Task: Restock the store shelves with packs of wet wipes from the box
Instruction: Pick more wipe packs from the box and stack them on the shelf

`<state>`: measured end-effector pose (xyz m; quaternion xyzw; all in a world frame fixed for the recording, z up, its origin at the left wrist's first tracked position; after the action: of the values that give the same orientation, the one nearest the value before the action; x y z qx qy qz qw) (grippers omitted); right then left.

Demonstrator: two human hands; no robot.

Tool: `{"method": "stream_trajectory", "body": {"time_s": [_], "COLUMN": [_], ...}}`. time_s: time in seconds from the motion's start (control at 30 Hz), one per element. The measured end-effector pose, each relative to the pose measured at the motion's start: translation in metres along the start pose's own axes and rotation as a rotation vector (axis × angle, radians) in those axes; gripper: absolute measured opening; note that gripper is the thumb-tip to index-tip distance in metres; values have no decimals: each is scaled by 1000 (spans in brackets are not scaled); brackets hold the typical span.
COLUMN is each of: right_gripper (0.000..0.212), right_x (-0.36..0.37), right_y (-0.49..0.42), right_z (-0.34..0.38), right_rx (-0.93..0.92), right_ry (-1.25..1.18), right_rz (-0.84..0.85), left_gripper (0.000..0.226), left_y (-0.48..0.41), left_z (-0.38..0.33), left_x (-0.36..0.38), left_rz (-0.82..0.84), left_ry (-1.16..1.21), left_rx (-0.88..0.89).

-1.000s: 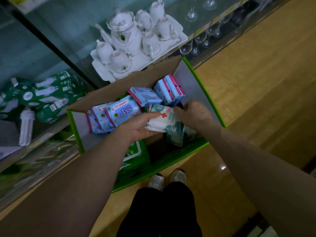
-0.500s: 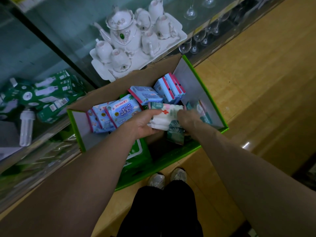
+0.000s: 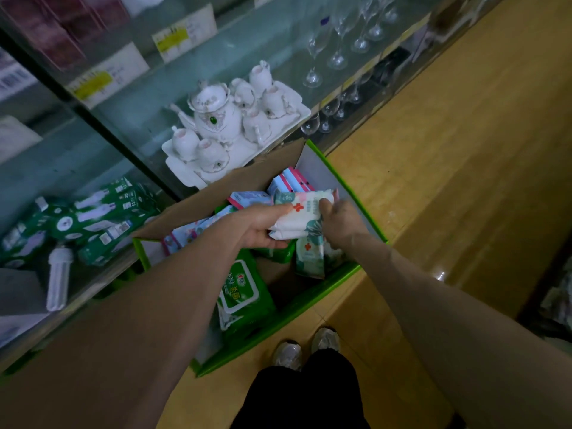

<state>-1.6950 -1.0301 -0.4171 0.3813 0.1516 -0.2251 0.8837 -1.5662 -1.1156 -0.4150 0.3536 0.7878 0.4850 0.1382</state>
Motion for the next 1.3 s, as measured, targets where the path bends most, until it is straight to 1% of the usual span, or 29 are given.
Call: {"method": "stream_trajectory", "body": {"time_s": [0.07,0.17,0.27,0.37,0.53,0.7,0.83,1.0,1.17,1.3], "right_gripper": [32,37,42,47,48,48,42,33,32,40], "right_x": [-17,-44,-75,-107,-163,-224,-273,-333,-383,-414], "right_y": [12,37,61,88,135,188,241,317,392,449], "right_z": [10,24,31,36,36,15,-9,-50,-100,-146], "right_rx": [-25,-86,-96,-105,-99,-55,-77,-87,-65,-23], "right_ry": [-16,-19,-89,-179,-273,-324,-356,-344,-275,-305], "right_rz": [-10,-57,-130,-184,-303,-437,-541,-696,-875,-984], "left_gripper": [34,25,28,20,22,25,23,20,18,20], "left_y": [9,27,49,76,120,163,202,247,291,325], "left_z": [-16,-39,-62,-86,-109,-120,-119,-102,-73,-41], "left_x": [7,21,46,77,133,208,276,367,453,518], "left_rz": [18,40,57,102,205,223,262,386,487,578], "left_ry": [-8,-75,-189,-336,-393,-517,-598,-692,-749,-811], "left_rx": [49,89,159,270,306,376,433,495,532,550]}}
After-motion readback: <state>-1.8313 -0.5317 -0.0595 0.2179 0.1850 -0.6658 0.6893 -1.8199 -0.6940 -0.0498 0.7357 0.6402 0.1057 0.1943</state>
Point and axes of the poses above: each hand's wrist, its own y-axis away from the middle knuckle, its own x-axis out of the palm, z = x × y, the point moved 3 cm from there along -y, towards the middle knuckle, and after that the axes turned 5 degrees about z, right-handed, at the moved point
